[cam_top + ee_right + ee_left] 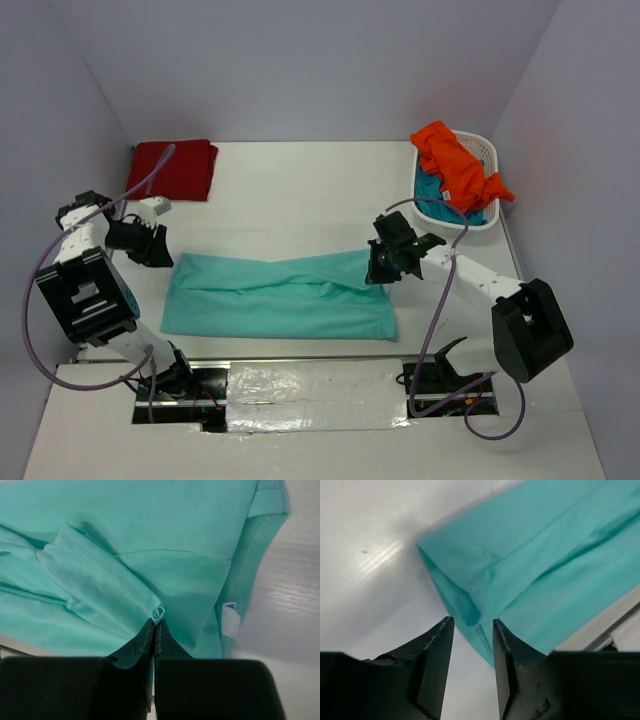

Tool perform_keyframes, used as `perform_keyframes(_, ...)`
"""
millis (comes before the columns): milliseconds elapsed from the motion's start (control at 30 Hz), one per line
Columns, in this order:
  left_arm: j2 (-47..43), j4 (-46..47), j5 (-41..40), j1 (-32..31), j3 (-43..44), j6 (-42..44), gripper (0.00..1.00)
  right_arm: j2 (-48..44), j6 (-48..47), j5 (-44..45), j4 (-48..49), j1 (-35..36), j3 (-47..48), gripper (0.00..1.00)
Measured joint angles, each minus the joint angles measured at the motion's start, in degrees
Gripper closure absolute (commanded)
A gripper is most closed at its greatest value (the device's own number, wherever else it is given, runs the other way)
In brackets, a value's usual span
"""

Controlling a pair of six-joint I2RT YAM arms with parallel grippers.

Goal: Fold and stack the t-shirts

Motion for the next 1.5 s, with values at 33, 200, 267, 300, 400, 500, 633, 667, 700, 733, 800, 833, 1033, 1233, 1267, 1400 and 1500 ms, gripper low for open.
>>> perform_keyframes(33,1.8,-0.3,1.0,0.6,2.0,-0.7,0.49,0.5,0.0,0.0,0.1,0.1,-0.1,1.00)
perform_keyframes(200,3.7,2.7,0.5,-1.4,2.5,-7.3,0.43,2.3,-0.2,0.2,0.2,0.3,-0.2,1.00)
perform_keyframes(267,3.7,4.3,-1.0,-3.7,1.4,-9.4,0.43,2.7,-0.3,0.2,0.2,0.3,-0.2,1.00)
perform_keyframes(300,3.8,4.8,-1.8,-4.7,0.8,-10.6,0.43,2.8,-0.3,0.3,0.3,0.3,-0.2,1.00)
perform_keyframes(400,5.7,5.9,-4.4,-7.3,0.3,-13.6,0.44,2.8,-0.3,0.5,0.4,0.3,-0.2,1.00)
perform_keyframes(500,7.8,8.5,-8.2,-7.4,-0.4,-15.7,0.46,2.9,-0.5,0.5,0.5,0.3,-0.2,1.00)
perform_keyframes(633,8.1,9.2,-11.6,-7.2,-1.3,-16.6,0.51,2.9,-0.5,0.8,0.5,0.3,-0.2,1.00)
perform_keyframes(667,8.1,9.2,-11.8,-7.2,-1.3,-16.5,0.52,2.9,-0.5,0.9,0.5,0.3,-0.2,1.00)
perform_keyframes(700,8.1,9.1,-12.1,-7.2,-1.4,-16.5,0.52,2.9,-0.5,1.0,0.5,0.3,-0.2,1.00)
perform_keyframes(733,8.1,8.9,-12.2,-7.2,-1.4,-16.5,0.55,2.9,-0.5,1.1,0.5,0.3,-0.2,1.00)
perform_keyframes(800,8.1,8.5,-12.3,-7.2,-1.4,-16.5,0.70,2.9,-0.6,1.3,0.5,0.3,-0.2,1.00)
perform_keyframes(833,8.1,8.4,-12.1,-7.2,-1.4,-16.5,0.97,2.9,-0.6,1.4,0.5,0.3,-0.2,1.00)
perform_keyframes(1033,7.9,8.4,-8.9,-7.2,-1.5,-16.5,1.00,2.9,-1.4,2.0,0.4,0.3,-0.2,1.00)
perform_keyframes(1233,5.6,13.4,-3.8,-7.2,0.5,-18.4,1.00,6.3,-4.7,2.4,-1.9,-1.9,7.3,1.00)
perform_keyframes(1267,5.3,14.8,-2.9,-7.2,1.5,-19.3,1.00,7.6,-5.5,2.7,-2.1,-3.0,9.9,1.00)
perform_keyframes(1400,5.2,20.8,0.3,-7.6,4.7,-22.1,1.00,13.0,-8.5,3.8,-2.1,-6.2,19.6,1.00)
perform_keyframes(1500,4.9,23.9,1.7,-7.6,5.4,-23.2,1.00,15.0,-10.1,4.4,-2.1,-7.4,23.5,1.00)
